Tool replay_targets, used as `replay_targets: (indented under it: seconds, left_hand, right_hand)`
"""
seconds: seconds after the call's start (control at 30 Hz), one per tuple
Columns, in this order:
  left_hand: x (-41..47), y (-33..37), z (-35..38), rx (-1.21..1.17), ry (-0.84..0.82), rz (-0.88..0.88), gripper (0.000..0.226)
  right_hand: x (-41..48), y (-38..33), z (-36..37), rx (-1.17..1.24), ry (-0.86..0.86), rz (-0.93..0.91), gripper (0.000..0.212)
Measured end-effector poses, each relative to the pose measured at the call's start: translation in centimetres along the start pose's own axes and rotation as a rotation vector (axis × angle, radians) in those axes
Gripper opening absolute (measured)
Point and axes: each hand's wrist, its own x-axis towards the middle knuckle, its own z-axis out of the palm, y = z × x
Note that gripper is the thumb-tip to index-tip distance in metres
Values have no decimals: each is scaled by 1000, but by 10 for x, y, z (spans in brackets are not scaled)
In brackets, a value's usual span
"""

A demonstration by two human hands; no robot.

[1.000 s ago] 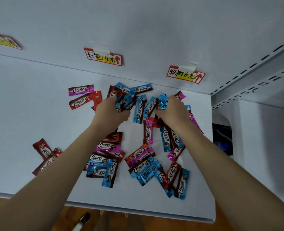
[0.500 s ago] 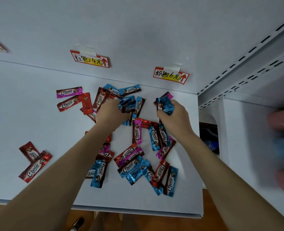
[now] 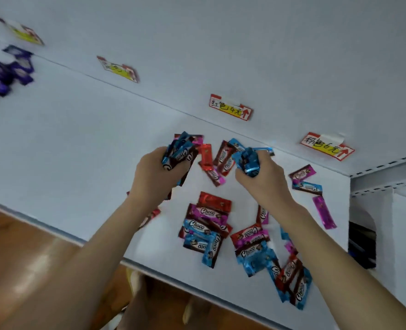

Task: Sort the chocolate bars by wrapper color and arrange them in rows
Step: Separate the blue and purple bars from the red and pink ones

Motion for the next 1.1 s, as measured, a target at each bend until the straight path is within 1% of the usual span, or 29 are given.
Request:
replay_targets:
  seconds: [0.1, 0.2, 0.33, 0.4, 0.53, 0.67, 0.9, 0.97, 1.03, 1.1]
  left_hand:
    - [3, -17, -56, -41, 79, -42, 21]
    - [8, -37, -111, -82, 116, -100, 19]
    - [17, -63, -184, -57, 148, -132, 16]
    - [22, -73, -215, -33, 167, -132, 18]
    - [33, -87, -256, 5, 195, -116, 21]
    - [42, -95, -273, 9, 212, -140, 9]
    - [59, -102, -275, 17, 177, -142, 9]
    - [66, -104, -268, 24, 150, -131, 8]
    - [76, -107, -257, 47, 115, -123, 13]
    - [88, -109, -242, 92, 74, -126, 12]
  right_hand:
    - [15, -44, 35, -44, -25, -95, 25]
    - [28, -94, 77, -54, -45, -147, 25]
    - [44, -162, 136, -27, -101, -161, 24]
    - [49, -193, 160, -11, -128, -169, 28]
    - [56, -238, 193, 17, -160, -199, 29]
    - [65, -258, 208, -4, -183, -204, 28]
    - [80, -264, 218, -32, -192, -179, 29]
    - [85, -261, 218, -41, -185, -154, 30]
    - [91, -254, 216, -66, -176, -129, 30]
    - [98, -245, 214, -105, -170, -94, 29]
